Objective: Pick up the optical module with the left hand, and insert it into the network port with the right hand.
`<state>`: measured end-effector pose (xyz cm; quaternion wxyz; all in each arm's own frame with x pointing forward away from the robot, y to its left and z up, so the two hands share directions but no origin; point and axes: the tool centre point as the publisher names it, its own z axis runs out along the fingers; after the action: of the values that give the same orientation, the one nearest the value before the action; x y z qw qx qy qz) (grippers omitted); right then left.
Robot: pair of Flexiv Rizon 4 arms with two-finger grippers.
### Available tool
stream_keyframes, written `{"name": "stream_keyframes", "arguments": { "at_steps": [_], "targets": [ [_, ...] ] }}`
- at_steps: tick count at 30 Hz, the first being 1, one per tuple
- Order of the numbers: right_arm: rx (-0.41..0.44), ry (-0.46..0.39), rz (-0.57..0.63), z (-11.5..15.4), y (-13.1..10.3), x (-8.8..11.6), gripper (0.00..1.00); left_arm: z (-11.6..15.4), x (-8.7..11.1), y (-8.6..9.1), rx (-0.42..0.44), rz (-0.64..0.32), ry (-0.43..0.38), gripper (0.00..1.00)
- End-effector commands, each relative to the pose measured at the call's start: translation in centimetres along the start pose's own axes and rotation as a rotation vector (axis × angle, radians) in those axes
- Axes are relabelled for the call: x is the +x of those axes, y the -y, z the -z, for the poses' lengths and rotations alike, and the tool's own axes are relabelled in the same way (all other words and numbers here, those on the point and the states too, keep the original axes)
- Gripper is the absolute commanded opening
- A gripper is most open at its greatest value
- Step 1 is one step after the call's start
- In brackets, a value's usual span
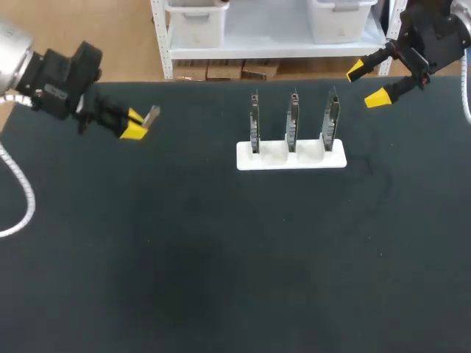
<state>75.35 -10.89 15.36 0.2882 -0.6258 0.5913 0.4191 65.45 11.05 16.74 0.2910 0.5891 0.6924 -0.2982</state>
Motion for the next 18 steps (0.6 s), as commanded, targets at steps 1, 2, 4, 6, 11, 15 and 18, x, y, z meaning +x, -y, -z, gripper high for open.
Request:
{"name": "stream_keyframes", "arguments": {
  "at_steps": [1,2,4,6,11,15,18],
  "targets": [
    [0.006,0.001,0.002,0.0,-0.2,0.0,1.0,-2.2,-2.9,-0.9,-0.033,-0.024,0.05,0.0],
    [0.006,0.001,0.002,0.0,-0.2,0.0,1.0,-2.7,-3.8,-1.2,-0.041,-0.037,0.051,0.0],
    [0.006,0.001,0.002,0.0,-0.2,0.0,1.0,-3.4,-5.7,-1.8,-0.048,-0.05,0.085,0.0],
    [0.006,0.001,0.002,0.0,-0.2,0.0,1.0,-3.8,-7.3,-2.3,-0.056,-0.056,0.103,0.0],
    [0.006,0.001,0.002,0.0,-0.2,0.0,1.0,-4.2,-10.6,-2.6,-0.057,-0.138,0.103,0.0],
    [0.006,0.001,0.002,0.0,-0.2,0.0,1.0,-4.3,-11.0,-2.3,-0.053,-0.152,0.085,0.0],
    [0.006,0.001,0.002,0.0,-0.2,0.0,1.0,-4.3,-11.0,-2.3,-0.053,-0.152,0.085,0.0]
  ]
}}
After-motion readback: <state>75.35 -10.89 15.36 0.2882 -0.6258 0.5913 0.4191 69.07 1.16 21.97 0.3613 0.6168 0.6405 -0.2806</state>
